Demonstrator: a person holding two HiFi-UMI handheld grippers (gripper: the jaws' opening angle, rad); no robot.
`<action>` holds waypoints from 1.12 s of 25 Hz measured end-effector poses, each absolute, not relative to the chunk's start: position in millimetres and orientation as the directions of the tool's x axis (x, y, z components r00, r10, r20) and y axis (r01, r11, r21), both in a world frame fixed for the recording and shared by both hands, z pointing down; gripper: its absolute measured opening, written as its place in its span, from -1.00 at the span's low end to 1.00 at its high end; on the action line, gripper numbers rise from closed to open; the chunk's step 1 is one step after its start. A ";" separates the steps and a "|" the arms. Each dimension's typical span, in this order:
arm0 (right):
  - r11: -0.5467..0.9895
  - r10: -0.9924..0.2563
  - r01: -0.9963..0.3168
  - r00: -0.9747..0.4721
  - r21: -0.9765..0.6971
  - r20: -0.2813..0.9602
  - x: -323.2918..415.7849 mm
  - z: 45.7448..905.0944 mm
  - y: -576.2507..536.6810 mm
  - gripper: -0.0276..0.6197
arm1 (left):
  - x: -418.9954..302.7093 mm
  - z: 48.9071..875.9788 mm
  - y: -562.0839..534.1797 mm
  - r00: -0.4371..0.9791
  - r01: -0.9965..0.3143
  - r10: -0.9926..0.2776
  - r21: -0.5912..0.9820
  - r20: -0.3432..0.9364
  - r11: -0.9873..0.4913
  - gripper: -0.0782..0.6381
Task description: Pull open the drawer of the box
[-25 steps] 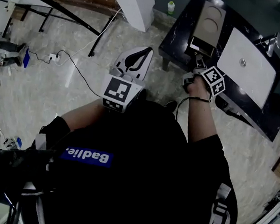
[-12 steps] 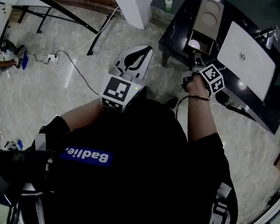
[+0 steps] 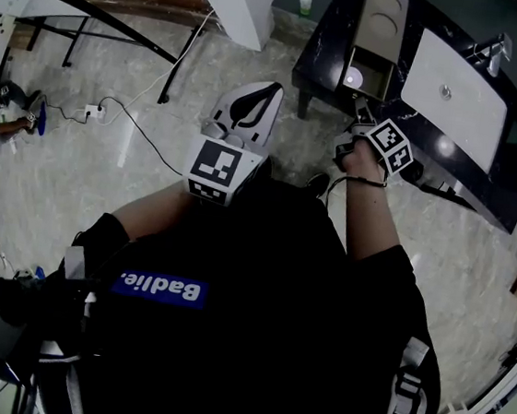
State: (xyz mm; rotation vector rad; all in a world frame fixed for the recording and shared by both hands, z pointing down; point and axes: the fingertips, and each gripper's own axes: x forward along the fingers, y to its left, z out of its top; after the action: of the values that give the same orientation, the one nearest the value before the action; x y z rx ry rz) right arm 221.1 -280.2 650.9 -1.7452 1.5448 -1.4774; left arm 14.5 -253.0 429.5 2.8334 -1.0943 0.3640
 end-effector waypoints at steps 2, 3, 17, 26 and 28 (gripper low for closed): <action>-0.326 -0.882 -0.482 -0.154 -0.814 0.444 220.2 651.1 -276.6 -0.70 | 14.5 428.8 -251.0 0.720 -0.667 -0.647 -0.009 0.249 -0.745 -0.79; -0.327 -0.883 -0.481 -0.152 -0.814 0.445 219.9 650.9 -275.3 -0.70 | 14.3 428.3 -250.3 0.723 -0.664 -0.645 -0.009 0.248 -0.747 -0.79; -0.316 -0.902 -0.493 -0.108 -0.811 0.417 219.1 654.6 -266.0 -0.69 | -6.1 431.2 -242.1 0.746 -0.639 -0.617 0.005 0.250 -0.769 -0.79; -0.385 -0.876 -0.559 -0.030 -0.734 0.482 202.8 640.2 -195.6 -0.69 | -16.2 424.3 -240.9 0.814 -0.571 -0.551 0.074 0.182 -0.818 -0.79; -0.385 -0.879 -0.584 -0.005 -0.715 0.477 195.9 625.0 -181.1 -0.69 | -11.6 424.7 -238.5 0.840 -0.536 -0.518 0.104 0.160 -0.838 -0.79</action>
State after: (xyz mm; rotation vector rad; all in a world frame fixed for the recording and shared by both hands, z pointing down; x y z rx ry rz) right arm 195.9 -181.1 625.0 -1.9674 1.5215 -1.3404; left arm -11.6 -238.5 424.7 2.8735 -0.8273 0.1885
